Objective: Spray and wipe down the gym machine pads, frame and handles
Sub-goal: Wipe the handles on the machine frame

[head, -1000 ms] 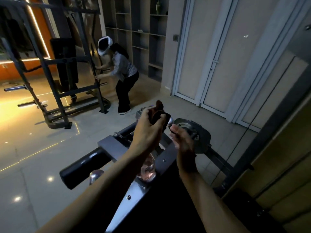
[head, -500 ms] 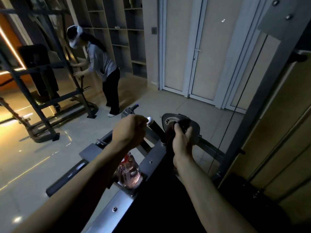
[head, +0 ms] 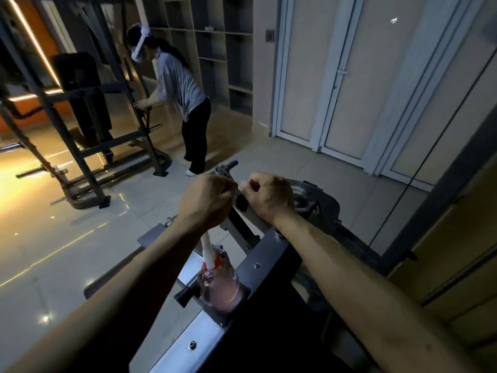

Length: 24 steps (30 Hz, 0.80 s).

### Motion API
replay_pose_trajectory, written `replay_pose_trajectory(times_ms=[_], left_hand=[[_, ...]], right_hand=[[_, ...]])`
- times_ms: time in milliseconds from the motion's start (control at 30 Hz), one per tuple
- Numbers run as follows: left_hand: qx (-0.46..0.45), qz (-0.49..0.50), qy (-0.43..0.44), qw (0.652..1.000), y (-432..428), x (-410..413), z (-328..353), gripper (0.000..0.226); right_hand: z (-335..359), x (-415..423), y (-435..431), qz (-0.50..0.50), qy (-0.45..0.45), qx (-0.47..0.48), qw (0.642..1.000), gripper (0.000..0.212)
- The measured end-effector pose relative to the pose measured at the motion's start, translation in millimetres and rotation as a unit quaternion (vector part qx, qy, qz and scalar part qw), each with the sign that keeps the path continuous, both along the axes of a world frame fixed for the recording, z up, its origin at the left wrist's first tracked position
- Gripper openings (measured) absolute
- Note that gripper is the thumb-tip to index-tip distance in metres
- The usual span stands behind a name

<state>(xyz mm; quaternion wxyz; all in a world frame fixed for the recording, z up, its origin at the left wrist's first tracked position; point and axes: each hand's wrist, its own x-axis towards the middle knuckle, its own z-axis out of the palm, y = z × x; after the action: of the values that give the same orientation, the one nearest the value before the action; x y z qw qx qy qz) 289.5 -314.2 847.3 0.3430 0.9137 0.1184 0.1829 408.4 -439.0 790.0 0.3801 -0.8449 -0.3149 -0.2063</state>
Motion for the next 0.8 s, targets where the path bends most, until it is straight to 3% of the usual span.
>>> replay_pose_trajectory(times_ms=[33,100,133,200,267,300,367,433,533,633,733,800], left_hand=[[0.001,-0.007,0.006,1.000,-0.3,4.9,-3.1,0.023],[0.011,-0.031,0.043,0.999,-7.9,10.0,-1.5,0.020],[0.025,-0.043,0.063,0.997,-11.0,12.3,-0.9,0.018],[0.050,-0.055,0.090,0.993,-17.3,17.0,1.0,0.026],[0.061,-0.071,0.102,0.990,-25.6,22.4,2.4,0.031],[0.073,-0.077,0.110,0.988,-28.5,26.1,1.0,0.027],[0.107,-0.064,0.119,0.985,-33.5,31.1,-3.6,0.019],[0.138,-0.031,0.112,0.984,-36.1,33.6,-8.0,0.024],[0.145,-0.025,0.101,0.984,-37.8,32.7,-11.7,0.033],[0.212,-0.008,0.072,0.975,-42.8,31.6,-17.8,0.034],[0.222,0.003,0.042,0.974,-48.7,25.5,-20.6,0.029],[0.227,0.005,0.036,0.973,-51.3,22.0,-20.8,0.026]], right_hand=[[-0.4,-1.1,-3.0,0.003,0.091,0.066,0.994,0.045],[-3.0,0.1,-16.7,-0.032,0.274,0.253,0.927,0.038],[-6.8,0.5,-26.3,-0.087,0.329,0.313,0.887,0.036],[-11.7,-5.2,-43.4,-0.166,0.369,0.355,0.843,0.057],[-12.1,-12.9,-42.2,-0.097,0.340,0.385,0.853,0.048],[-9.2,-18.0,-37.1,-0.044,0.301,0.367,0.879,0.040],[-13.4,-22.9,-27.1,0.041,0.202,0.259,0.944,0.030],[-37.2,-18.6,-27.5,0.058,0.108,0.193,0.974,0.030],[-76.9,-7.8,-44.7,0.008,0.082,0.160,0.984,0.033],[-124.6,-2.7,-64.4,-0.061,0.066,0.123,0.988,0.028],[-151.2,-1.6,-81.4,-0.108,0.103,0.073,0.986,0.023],[-149.6,-2.5,-89.2,-0.088,0.153,0.065,0.982,0.024]])
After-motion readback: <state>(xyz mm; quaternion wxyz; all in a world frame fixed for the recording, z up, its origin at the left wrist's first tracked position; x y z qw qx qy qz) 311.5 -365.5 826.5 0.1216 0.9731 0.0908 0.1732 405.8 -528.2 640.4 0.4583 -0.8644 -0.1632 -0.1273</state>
